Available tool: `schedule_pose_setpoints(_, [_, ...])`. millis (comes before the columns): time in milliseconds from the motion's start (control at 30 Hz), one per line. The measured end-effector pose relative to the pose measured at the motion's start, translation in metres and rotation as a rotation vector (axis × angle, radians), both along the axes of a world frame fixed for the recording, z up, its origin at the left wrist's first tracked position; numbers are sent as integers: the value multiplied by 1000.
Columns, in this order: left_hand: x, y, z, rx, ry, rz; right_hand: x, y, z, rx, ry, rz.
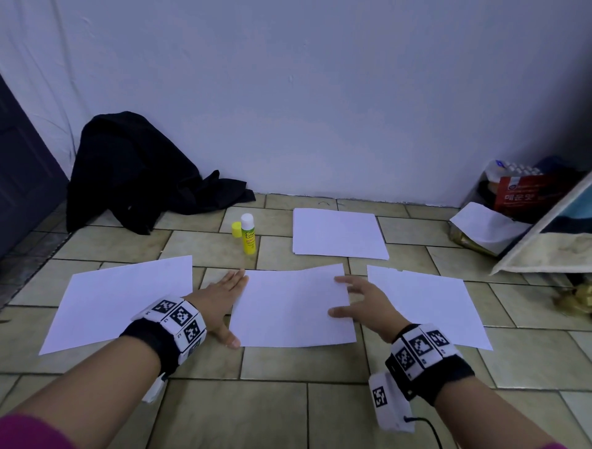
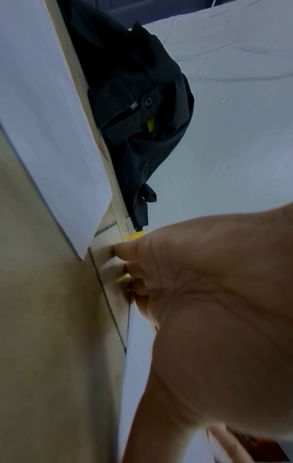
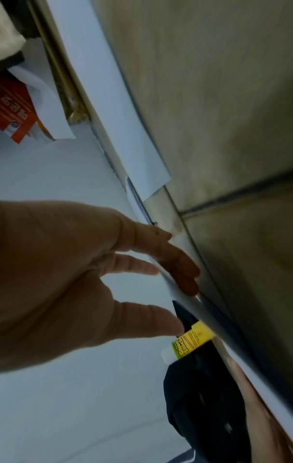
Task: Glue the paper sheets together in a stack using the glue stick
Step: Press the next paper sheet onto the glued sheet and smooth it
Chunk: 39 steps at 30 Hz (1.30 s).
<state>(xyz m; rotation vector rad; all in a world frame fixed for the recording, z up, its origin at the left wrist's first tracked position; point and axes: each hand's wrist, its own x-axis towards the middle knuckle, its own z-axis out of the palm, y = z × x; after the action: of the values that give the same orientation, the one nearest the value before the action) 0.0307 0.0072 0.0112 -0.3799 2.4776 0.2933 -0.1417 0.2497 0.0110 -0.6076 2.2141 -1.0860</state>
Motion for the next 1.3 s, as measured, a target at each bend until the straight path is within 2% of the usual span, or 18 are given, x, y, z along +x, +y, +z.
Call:
schedule_pose_setpoints(67, [0,0,-1,-2,-3,-3,7,0,-4,-24,-49,40])
schedule_pose_setpoints(233, [0,-3,-2,10,7,-8,9,-2,-4,35,-32,147])
schedule_pose_setpoints(433, [0,-1,-1,0,12,-27,-7,9,5,-11,-7,45])
schedule_pose_setpoints(667, [-8,4,0,-90,-72,-35,-49,39,39,-147,77,-5])
schedule_pose_setpoints(833, [-16,8,5,-206,-118,-69,-87,25,48,-234,117,-84])
schedule_pose_setpoints(967, [-22,14,14,-262,-153,-79,-120,-3,39,-110,211,-125])
schedule_pose_setpoints(1300, [-35,24,22,-295,-194,-72,-160,-39,19,146,160,-198])
